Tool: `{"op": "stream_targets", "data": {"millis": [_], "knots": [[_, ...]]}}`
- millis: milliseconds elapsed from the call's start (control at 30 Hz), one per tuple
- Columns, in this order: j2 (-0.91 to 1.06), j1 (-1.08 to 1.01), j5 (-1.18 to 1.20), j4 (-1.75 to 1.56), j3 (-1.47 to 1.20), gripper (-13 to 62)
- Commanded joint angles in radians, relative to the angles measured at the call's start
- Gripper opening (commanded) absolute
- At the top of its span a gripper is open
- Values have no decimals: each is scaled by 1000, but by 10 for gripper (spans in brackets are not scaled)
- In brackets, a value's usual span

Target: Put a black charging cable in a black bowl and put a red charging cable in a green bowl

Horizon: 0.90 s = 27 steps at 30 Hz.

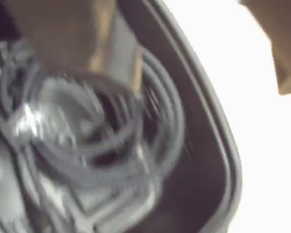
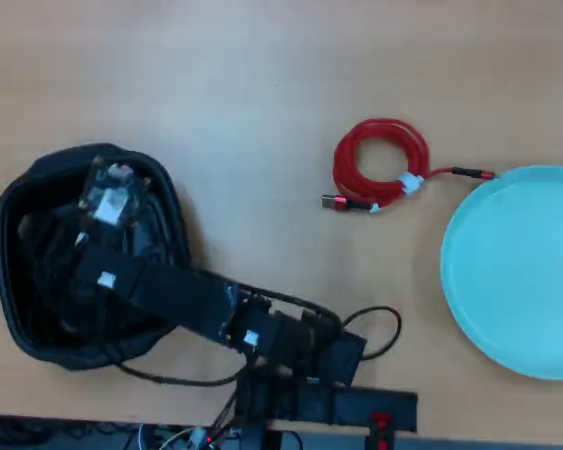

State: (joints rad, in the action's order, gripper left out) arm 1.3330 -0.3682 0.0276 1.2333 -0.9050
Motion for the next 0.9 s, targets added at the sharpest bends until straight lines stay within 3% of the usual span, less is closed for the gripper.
{"op": "stream_targets", "data": {"millis": [0, 367, 600, 867], "knots": [[23, -74, 20, 41, 72, 300], [17, -497, 390, 341, 54, 306], [43, -627, 265, 301, -117, 307], [273, -690, 206, 161, -364, 303]]}}
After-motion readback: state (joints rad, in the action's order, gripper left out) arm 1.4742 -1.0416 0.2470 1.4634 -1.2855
